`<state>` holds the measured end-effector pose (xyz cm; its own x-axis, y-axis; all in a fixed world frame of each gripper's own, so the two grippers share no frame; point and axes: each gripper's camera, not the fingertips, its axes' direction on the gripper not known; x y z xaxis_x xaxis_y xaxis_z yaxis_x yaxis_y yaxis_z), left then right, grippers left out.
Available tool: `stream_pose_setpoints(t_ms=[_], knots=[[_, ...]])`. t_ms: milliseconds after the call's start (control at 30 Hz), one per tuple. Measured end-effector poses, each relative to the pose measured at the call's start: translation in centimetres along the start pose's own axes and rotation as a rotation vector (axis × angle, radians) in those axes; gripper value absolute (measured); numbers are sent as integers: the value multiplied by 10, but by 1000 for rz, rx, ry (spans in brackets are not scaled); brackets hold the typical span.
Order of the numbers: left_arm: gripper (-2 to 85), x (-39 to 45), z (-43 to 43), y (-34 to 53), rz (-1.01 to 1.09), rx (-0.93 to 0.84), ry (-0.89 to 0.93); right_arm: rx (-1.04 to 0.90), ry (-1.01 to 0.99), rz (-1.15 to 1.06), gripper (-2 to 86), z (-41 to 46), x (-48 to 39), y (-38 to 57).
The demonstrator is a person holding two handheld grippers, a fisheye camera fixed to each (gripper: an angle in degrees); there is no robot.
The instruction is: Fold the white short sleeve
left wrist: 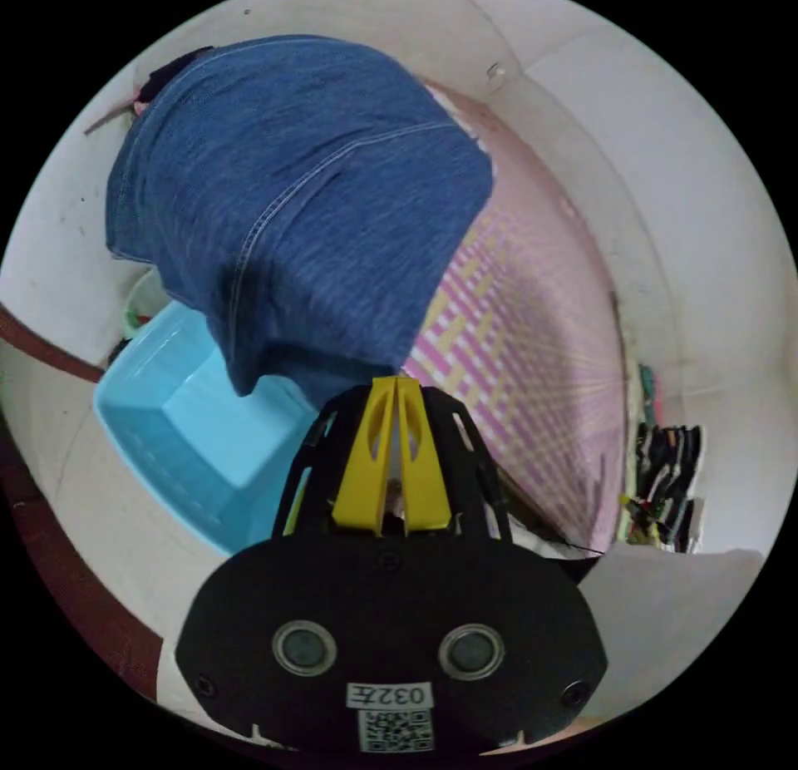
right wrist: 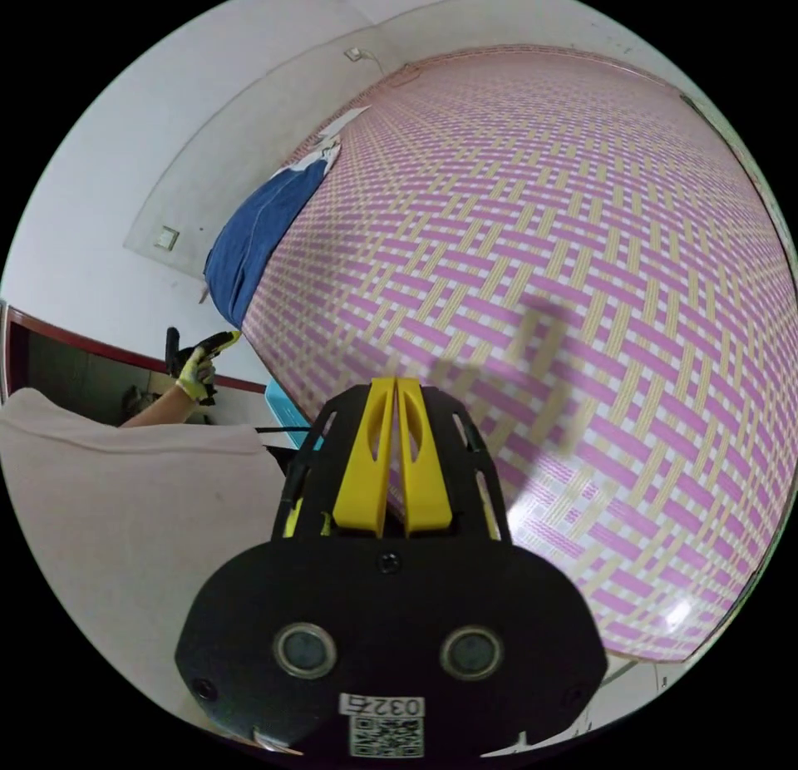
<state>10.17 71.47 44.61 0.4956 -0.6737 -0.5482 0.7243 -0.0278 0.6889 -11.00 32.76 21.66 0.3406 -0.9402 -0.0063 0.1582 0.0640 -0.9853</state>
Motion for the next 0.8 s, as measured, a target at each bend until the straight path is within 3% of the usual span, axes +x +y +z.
stream_pose_setpoints(t_ms=[100,233,333,800], knots=[[-9,17,-21,12,-30,13,16,36,-64,36,-10,-3,20,-7],[-4,71,-13,15,36,-80,-278,44,-140,51,-10,6,39,-19],[11,85,22,24,23,-160,-367,17,-161,17,-10,16,40,-31],[65,58,158,9,71,-225,-442,-19,-52,31,-10,15,-3,-36]])
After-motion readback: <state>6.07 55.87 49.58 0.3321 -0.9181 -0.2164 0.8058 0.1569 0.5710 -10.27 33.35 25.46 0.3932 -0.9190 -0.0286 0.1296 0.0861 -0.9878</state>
